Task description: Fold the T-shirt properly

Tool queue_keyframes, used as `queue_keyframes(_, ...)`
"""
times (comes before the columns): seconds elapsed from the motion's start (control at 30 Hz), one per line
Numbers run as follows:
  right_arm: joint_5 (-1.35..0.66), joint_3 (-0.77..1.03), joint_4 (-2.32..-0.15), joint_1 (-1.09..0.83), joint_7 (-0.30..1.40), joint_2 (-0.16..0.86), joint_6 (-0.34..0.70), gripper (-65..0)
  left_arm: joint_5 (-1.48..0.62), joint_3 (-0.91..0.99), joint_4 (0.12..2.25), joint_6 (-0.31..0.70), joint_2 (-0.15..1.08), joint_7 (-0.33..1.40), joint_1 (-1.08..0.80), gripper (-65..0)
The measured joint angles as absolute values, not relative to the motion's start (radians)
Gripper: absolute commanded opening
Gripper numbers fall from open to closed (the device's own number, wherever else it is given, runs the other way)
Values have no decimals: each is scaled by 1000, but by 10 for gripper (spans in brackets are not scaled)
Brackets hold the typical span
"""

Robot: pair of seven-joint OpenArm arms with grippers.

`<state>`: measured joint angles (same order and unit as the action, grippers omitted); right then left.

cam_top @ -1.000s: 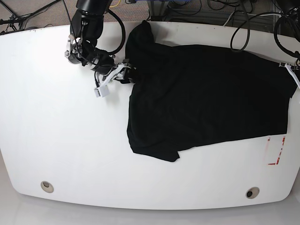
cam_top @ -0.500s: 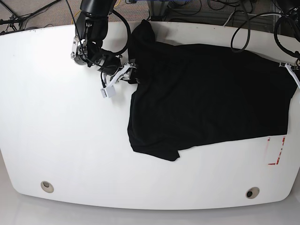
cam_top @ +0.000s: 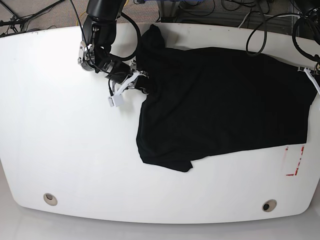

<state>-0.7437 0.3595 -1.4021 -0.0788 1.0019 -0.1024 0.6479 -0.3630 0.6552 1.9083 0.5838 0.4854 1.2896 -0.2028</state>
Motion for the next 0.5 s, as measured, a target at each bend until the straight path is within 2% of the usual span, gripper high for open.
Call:
queue_keyframes(0.3, -704, 371, -1581, -170, 1045, -67, 620, -650, -364, 656, 1908, 583, 486, 1289, -203, -650)
queue_keyframes(0.5, -717, 440, -1707, -178, 1065, -48, 616, -650, -370, 657, 1909, 585, 487, 1290, -202, -650)
